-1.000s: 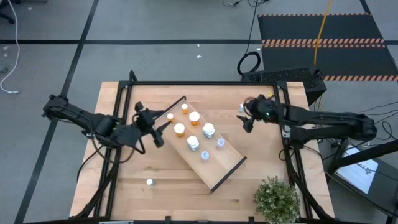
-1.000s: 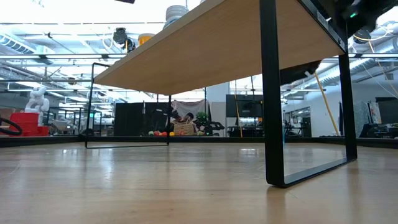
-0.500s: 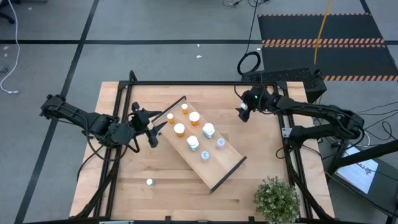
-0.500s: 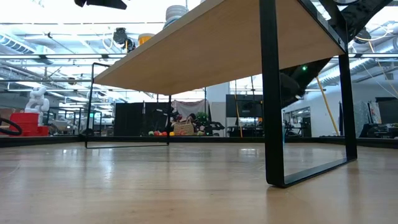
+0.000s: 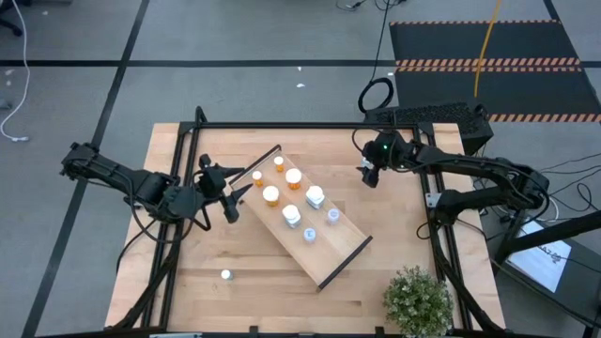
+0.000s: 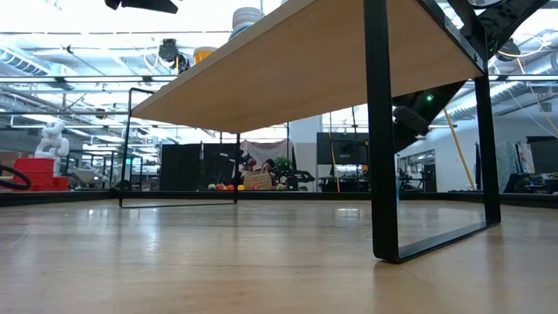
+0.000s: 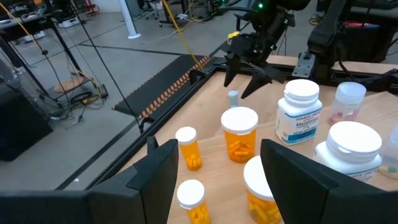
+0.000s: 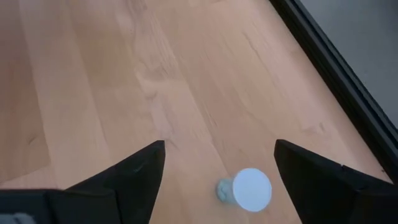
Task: Pick and place medicine bottles onto shelf by color
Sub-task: Put the top blue pill bottle on the shelf
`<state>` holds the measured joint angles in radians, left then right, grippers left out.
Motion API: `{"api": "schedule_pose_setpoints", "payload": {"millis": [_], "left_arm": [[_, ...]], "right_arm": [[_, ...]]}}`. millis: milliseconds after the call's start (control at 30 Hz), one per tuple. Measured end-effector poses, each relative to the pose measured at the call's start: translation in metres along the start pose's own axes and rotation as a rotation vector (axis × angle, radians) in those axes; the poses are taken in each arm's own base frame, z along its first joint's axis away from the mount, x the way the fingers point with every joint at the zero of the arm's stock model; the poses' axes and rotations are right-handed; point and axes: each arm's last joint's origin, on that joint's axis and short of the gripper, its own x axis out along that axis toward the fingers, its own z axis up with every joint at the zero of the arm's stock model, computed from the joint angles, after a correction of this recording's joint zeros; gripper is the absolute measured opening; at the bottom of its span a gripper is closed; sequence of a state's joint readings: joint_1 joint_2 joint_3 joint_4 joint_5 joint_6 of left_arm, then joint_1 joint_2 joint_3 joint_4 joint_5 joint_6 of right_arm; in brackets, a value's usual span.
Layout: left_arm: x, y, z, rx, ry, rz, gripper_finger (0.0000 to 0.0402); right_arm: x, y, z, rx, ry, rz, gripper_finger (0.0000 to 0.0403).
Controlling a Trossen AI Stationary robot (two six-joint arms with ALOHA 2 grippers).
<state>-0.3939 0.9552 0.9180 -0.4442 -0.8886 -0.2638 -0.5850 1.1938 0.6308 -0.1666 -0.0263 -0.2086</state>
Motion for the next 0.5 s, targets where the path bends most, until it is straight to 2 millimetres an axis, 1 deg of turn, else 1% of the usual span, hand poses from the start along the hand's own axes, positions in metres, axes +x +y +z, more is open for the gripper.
{"api": "schedule_pose_setpoints", "payload": {"millis": [233, 333, 500], "left_arm": [[0.0, -0.0001, 0.0, 0.001, 0.001, -0.001, 0.023], [0.0, -0.0001, 0.0, 0.001, 0.001, -0.001, 0.023], [0.0, -0.0001, 0.0, 0.0, 0.001, -0.001, 0.023]], "right_arm": [[-0.0001, -0.003, -0.0016, 0.008, 0.018, -0.035, 0.0271], [-0.0001, -0.0049, -0.0021, 0.027, 0.028, -0.083, 0.027], [0.0068, -0.0067, -0.0065, 0.08, 0.07, -0.081, 0.0274]]}}
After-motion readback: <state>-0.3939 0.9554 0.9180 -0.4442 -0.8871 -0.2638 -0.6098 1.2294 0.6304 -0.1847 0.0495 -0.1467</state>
